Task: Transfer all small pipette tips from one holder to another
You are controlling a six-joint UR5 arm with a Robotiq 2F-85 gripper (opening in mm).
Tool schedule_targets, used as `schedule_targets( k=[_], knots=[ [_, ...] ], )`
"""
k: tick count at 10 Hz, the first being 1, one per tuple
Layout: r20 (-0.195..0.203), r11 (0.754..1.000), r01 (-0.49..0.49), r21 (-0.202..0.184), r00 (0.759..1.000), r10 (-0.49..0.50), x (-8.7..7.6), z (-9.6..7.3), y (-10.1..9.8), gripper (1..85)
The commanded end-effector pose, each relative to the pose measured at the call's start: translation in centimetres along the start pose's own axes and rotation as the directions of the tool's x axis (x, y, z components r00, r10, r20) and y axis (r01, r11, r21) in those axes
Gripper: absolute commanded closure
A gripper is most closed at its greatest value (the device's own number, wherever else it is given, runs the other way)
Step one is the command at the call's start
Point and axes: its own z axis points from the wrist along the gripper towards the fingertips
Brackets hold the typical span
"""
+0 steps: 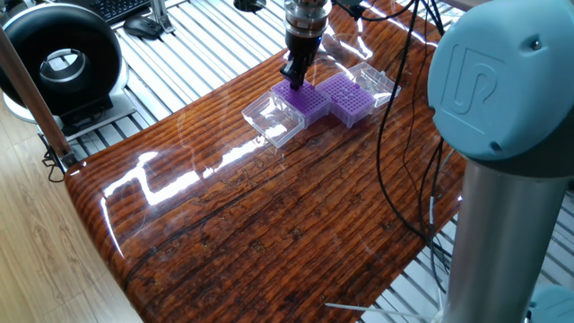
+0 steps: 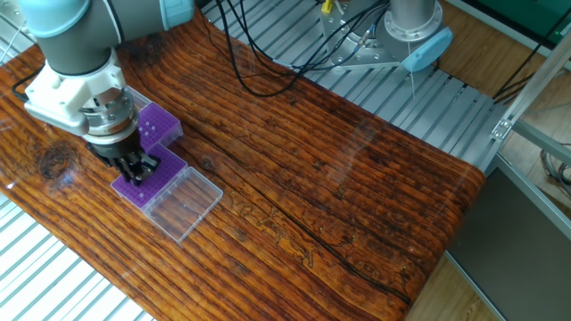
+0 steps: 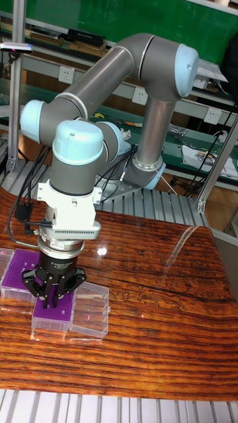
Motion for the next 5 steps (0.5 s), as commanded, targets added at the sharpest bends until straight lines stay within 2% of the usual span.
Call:
schedule_targets(
  k=[1, 5],
  knots=[
    [0.005, 1.0, -0.001, -0.012, 1.0, 0.001, -0.16, -0.15, -0.03, 63.3],
    [0.009, 1.0, 0.005, -0.013, 1.0, -0.004, -0.39, -0.05, -0.29, 63.3]
  ],
)
